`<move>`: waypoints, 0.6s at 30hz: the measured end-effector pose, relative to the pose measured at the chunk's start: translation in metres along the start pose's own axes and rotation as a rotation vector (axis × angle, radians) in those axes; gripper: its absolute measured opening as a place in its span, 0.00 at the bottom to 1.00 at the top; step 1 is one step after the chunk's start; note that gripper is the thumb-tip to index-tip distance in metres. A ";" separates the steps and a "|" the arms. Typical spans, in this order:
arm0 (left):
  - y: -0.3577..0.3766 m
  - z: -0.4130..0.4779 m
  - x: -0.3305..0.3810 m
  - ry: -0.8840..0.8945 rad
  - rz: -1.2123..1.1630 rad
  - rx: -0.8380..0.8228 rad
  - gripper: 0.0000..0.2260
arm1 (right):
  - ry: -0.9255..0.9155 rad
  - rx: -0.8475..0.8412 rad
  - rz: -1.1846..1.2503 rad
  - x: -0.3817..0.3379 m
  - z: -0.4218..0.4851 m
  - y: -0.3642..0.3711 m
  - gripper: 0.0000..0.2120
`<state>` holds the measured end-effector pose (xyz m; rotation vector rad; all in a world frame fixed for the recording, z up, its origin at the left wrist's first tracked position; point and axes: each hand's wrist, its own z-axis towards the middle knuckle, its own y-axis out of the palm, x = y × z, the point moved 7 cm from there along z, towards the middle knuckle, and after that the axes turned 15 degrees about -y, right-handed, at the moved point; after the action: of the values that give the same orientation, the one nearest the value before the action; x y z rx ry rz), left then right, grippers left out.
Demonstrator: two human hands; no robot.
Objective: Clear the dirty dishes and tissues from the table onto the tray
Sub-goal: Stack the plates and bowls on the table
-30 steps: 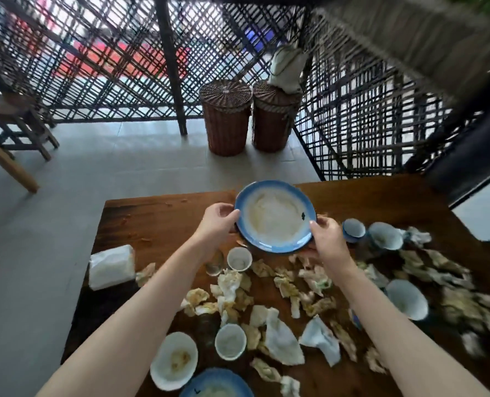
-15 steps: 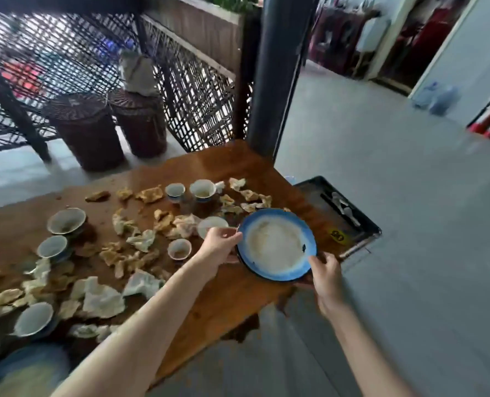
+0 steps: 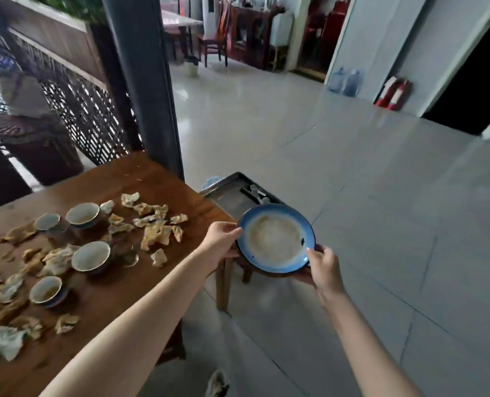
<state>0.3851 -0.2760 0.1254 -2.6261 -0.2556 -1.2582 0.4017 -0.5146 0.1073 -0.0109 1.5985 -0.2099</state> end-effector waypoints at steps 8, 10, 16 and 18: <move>0.062 0.076 0.026 -0.040 -0.015 -0.038 0.10 | 0.059 0.046 -0.008 0.029 0.082 -0.025 0.11; 0.070 0.105 0.033 -0.048 0.006 -0.039 0.10 | 0.082 0.021 0.003 0.038 0.111 -0.018 0.09; 0.086 0.190 0.062 -0.108 0.064 0.002 0.10 | 0.145 -0.050 -0.008 0.059 0.203 0.008 0.08; 0.089 0.217 0.072 -0.132 0.062 0.007 0.11 | 0.161 -0.069 -0.020 0.067 0.232 0.017 0.08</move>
<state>0.6134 -0.2991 0.0390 -2.6929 -0.1981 -1.0651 0.6309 -0.5367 0.0333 -0.0653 1.7665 -0.1744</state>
